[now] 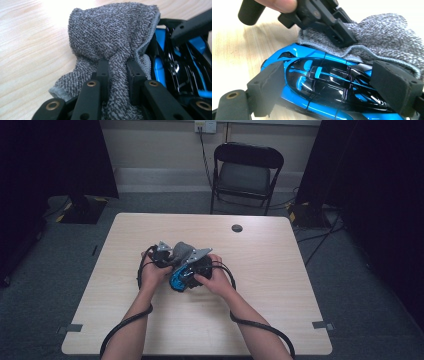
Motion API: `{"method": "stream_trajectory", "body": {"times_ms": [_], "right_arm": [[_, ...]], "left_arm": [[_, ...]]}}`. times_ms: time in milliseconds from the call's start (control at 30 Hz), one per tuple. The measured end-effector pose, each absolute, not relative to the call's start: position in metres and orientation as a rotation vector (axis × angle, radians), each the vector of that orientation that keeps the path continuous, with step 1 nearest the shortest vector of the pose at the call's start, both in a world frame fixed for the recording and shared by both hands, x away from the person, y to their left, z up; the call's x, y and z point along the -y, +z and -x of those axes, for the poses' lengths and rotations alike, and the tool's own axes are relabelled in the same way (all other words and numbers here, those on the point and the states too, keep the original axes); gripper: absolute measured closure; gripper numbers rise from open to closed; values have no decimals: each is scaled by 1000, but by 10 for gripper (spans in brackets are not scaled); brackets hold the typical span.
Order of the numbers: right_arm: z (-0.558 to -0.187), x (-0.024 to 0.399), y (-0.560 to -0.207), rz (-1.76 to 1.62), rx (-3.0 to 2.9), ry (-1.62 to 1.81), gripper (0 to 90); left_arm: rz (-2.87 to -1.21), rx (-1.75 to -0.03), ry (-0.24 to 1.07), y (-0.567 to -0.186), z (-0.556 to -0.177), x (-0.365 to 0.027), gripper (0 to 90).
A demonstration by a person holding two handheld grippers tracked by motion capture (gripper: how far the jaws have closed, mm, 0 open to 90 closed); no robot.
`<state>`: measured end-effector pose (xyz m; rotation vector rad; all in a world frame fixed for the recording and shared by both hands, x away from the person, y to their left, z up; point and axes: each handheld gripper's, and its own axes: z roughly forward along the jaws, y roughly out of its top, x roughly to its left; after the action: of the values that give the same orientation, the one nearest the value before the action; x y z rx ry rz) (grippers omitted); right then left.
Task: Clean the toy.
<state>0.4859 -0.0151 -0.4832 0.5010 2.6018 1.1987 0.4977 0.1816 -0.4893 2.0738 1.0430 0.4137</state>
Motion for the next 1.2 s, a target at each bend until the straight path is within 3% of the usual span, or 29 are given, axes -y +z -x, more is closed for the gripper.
{"method": "stream_trajectory", "body": {"times_ms": [1200], "right_arm": [[-485, 13, -483, -516, -2601, 1189, 116]], "left_arm": [[-2100, -1031, 377, -485, -453, -221, 759]]}}
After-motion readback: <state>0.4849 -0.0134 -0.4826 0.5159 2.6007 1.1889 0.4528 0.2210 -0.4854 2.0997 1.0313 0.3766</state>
